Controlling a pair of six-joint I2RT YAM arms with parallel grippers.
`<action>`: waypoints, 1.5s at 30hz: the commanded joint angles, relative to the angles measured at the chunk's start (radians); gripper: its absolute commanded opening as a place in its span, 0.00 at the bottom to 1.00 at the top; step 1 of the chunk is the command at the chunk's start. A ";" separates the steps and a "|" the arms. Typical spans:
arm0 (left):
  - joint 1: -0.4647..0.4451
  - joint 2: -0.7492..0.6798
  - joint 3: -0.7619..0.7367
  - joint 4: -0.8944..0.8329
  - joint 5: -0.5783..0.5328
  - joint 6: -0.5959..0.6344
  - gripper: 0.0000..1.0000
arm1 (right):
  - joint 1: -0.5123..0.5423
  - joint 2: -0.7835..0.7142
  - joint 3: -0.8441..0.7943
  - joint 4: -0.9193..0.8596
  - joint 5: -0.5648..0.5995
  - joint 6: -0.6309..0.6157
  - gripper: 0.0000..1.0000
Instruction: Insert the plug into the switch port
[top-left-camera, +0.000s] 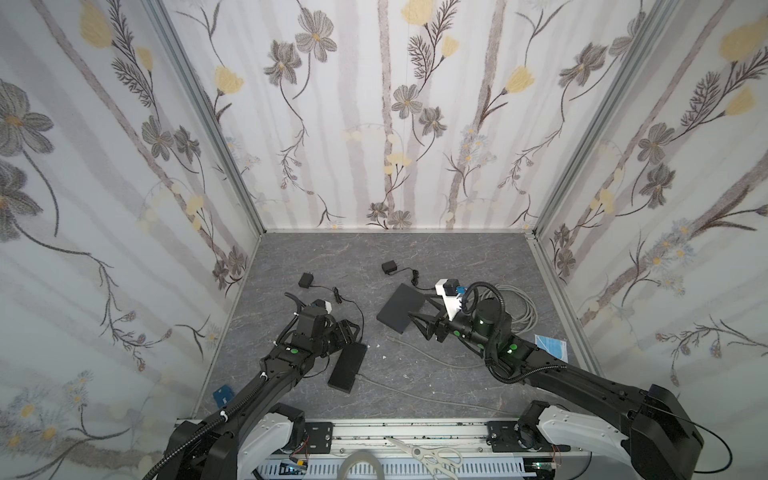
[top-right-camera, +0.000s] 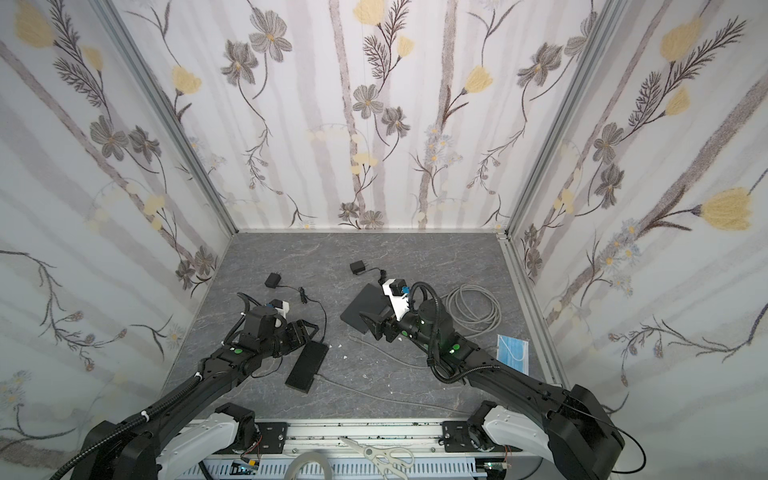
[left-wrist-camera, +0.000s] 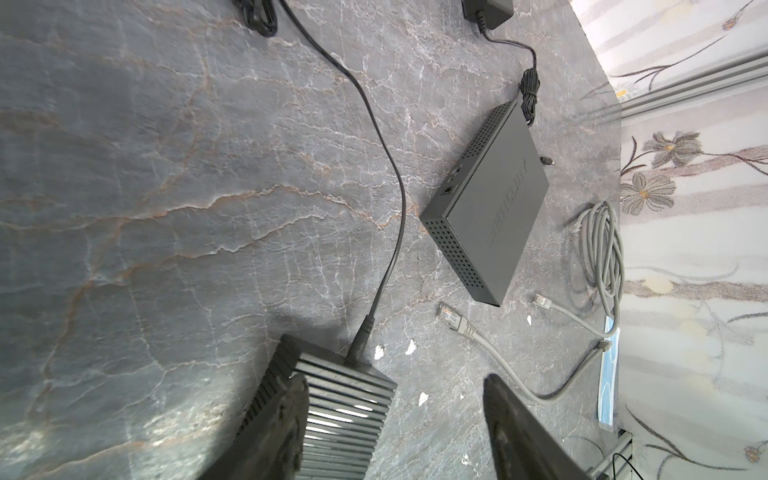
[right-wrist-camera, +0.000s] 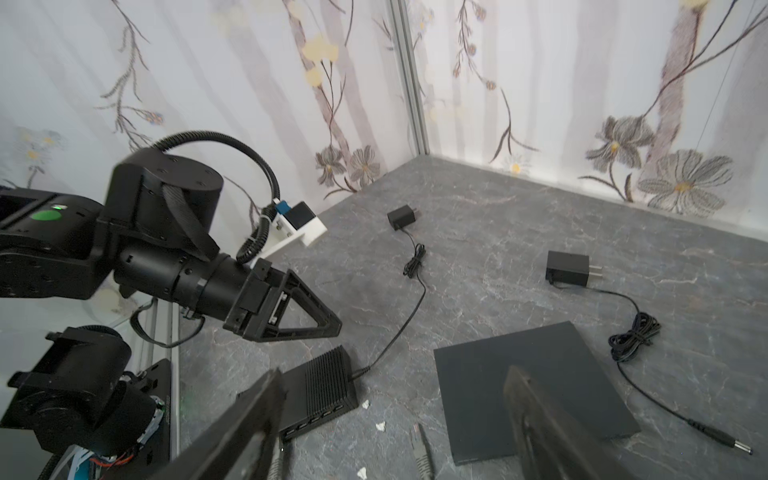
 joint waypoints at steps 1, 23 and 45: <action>0.001 -0.007 0.001 0.008 -0.006 0.012 0.68 | 0.005 0.082 0.074 -0.176 0.058 -0.050 0.84; 0.001 -0.100 -0.002 -0.089 -0.050 0.000 0.68 | 0.139 0.466 0.358 -0.572 0.299 -0.214 0.62; 0.001 -0.149 -0.045 -0.098 -0.039 -0.022 0.68 | 0.134 0.703 0.513 -0.678 0.175 -0.292 0.35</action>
